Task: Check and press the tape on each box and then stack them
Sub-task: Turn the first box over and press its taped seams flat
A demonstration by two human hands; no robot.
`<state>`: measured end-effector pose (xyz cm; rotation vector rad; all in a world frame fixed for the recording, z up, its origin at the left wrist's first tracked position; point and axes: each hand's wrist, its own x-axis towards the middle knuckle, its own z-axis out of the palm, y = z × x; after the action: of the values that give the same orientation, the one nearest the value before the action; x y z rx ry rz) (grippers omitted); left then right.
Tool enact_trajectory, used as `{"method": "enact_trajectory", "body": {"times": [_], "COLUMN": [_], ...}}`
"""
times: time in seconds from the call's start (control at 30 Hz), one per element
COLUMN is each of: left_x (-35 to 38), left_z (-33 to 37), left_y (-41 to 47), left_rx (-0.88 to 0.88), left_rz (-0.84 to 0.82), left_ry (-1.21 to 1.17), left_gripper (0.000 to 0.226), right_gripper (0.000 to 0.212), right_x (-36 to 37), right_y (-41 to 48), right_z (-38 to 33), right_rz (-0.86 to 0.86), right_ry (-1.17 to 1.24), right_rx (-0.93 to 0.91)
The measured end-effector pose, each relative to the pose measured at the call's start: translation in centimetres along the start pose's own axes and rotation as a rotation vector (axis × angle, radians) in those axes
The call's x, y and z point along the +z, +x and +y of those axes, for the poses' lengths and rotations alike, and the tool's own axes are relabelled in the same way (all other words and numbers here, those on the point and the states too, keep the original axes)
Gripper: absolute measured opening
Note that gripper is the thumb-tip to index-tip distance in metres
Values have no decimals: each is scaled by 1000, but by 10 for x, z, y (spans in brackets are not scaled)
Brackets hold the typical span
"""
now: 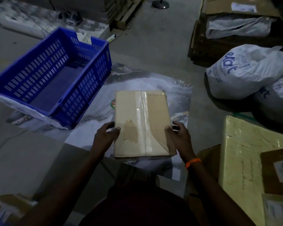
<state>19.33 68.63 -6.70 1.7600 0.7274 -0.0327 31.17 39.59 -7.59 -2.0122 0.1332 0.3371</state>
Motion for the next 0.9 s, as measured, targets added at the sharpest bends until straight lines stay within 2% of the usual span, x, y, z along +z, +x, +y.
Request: {"method": "enact_trajectory", "body": {"times": [0.1, 0.17, 0.27, 0.37, 0.43, 0.53, 0.57, 0.67, 0.77, 0.83, 0.9], "left_x": [6, 12, 14, 10, 8, 3, 0, -9, -11, -7, -4], "left_z": [33, 56, 79, 91, 96, 110, 114, 124, 123, 118, 109], "left_y": [35, 53, 70, 76, 75, 70, 68, 56, 37, 20, 3], "left_rx": [72, 41, -112, -145, -72, 70, 92, 145, 203, 214, 230], "left_rz": [-16, -6, -74, -76, -45, 12, 35, 63, 64, 83, 91], "left_ry": [-37, -39, -169, -207, -224, -277, -322, -478, -512, -524, -536], "left_gripper": [44, 39, 40, 36, 35, 35, 37, 45, 47, 55, 56], "right_gripper": [71, 78, 67, 50, 42, 61, 62, 43, 26, 21, 25], "right_x": [8, 14, 17, 16, 13, 5, 1, -14, -18, -15, -11], "right_y": [38, 58, 73, 75, 75, 76, 76, 62, 40, 24, 9], "right_z": [-27, -44, -62, -75, -84, -96, -102, -122, -124, -112, -94], "right_rz": [-129, -157, -210, -264, -235, -170, -160, -135, -83, -11, 38], "right_ry": [44, 65, 80, 140, 181, 281, 331, 475, 540, 534, 538], "right_rx": [66, 94, 102, 73, 35, -7, -16, -61, -126, -164, -172]}}
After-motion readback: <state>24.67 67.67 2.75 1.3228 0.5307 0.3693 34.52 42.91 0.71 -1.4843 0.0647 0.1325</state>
